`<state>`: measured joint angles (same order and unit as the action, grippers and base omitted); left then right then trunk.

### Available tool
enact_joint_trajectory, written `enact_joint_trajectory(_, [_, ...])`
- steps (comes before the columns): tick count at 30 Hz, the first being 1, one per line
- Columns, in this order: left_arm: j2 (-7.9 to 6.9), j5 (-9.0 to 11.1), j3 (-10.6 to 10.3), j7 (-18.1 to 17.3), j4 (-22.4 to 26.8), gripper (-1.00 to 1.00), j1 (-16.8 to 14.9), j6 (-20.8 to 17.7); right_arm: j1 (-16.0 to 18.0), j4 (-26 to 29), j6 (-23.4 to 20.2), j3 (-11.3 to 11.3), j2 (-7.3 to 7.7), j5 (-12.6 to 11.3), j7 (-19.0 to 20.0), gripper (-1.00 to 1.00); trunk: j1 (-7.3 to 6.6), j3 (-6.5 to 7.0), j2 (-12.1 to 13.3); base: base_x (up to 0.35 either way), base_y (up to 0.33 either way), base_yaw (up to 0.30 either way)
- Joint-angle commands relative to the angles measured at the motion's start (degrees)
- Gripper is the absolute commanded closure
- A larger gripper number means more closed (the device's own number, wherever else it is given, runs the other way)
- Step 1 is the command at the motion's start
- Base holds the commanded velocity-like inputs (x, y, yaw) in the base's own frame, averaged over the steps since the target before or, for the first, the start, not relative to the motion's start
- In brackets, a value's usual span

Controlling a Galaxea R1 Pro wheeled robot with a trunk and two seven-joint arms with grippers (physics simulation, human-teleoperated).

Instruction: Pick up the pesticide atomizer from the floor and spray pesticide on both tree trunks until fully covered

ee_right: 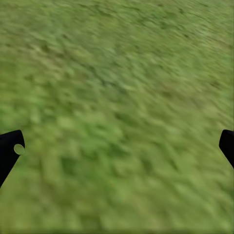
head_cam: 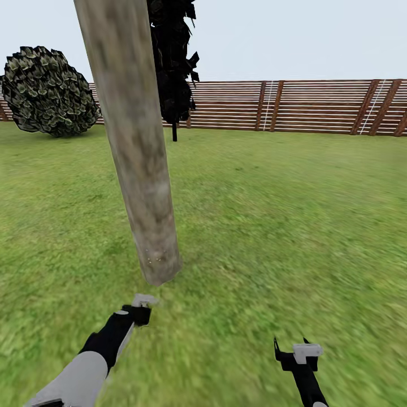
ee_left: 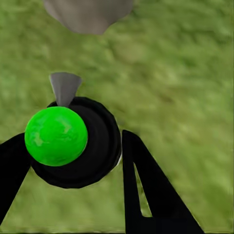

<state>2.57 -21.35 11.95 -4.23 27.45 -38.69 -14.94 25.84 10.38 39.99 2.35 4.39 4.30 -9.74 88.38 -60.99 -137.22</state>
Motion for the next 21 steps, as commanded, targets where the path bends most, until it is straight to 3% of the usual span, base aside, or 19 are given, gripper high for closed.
enact_joint_trajectory(1, [-3.12,0.55,0.04,-2.48,0.92,1.0,-0.4,-1.37,0.0,0.02,0.0,-0.01,0.0,0.0,-0.01,-1.0,0.0,0.0,0.0,0.0,0.0,0.0])
enact_joint_trajectory(4, [-6.81,2.58,0.04,-5.96,1.38,1.0,-1.28,-2.46,0.0,0.0,0.0,0.0,0.0,0.0,-0.01,-1.0,0.0,0.0,0.0,0.0,0.0,0.0])
enact_joint_trajectory(5, [-7.17,3.03,0.0,-6.41,1.45,1.0,-1.34,-2.67,0.0,-0.01,0.0,0.02,0.0,0.0,-0.02,-1.0,0.0,0.0,0.0,0.0,0.0,0.0])
enact_joint_trajectory(8, [-6.22,3.2,-0.26,-6.43,1.53,1.0,-1.24,-2.63,0.0,-0.01,0.0,-0.02,0.0,0.0,-0.01,-1.0,0.0,0.0,0.0,0.0,0.0,0.0])
enact_joint_trajectory(9, [-4.91,3.13,-0.38,-6.4,1.54,1.0,-1.23,-2.68,0.0,0.01,0.0,-0.01,0.0,0.0,0.02,-1.0,0.0,0.0,0.0,0.0,0.0,0.0])
enact_joint_trajectory(10, [-2.7,2.91,-0.53,-6.29,1.55,1.0,-1.29,-2.71,0.0,0.0,0.0,-0.01,0.0,0.0,0.01,-1.0,0.0,0.0,0.0,0.0,0.0,0.0])
enact_joint_trajectory(11, [-1.94,2.85,-0.62,-6.26,1.6,1.0,-1.38,-2.72,0.0,-0.01,0.0,-0.02,0.0,0.0,0.01,-1.0,0.0,0.0,0.0,0.0,0.0,0.0])
enact_joint_trajectory(14, [-2.28,2.68,-0.71,-6.24,1.69,1.0,-2.11,-2.79,0.0,0.01,0.0,-0.03,0.0,0.0,-0.01,-1.0,0.0,0.0,0.0,0.0,0.0,0.0])
enact_joint_trajectory(18, [-8.38,2.85,-0.28,-6.57,1.68,1.0,-4.49,-5.75,0.0,-0.01,0.0,-0.01,0.0,0.0,0.01,-1.0,0.0,0.0,0.0,0.0,0.0,0.0])
enact_joint_trajectory(20, [-9.83,2.92,-0.45,-6.69,1.72,1.0,-5.15,-7.2,0.0,-0.01,0.0,0.0,0.0,0.0,0.05,-1.0,0.0,0.0,0.0,0.0,0.0,0.0])
enact_joint_trajectory(21, [-9.84,2.87,-0.54,-6.52,1.71,1.0,-5.2,-7.4,0.0,-0.01,0.0,0.0,0.0,0.0,0.04,-1.0,0.0,0.0,0.0,0.0,0.0,0.0])
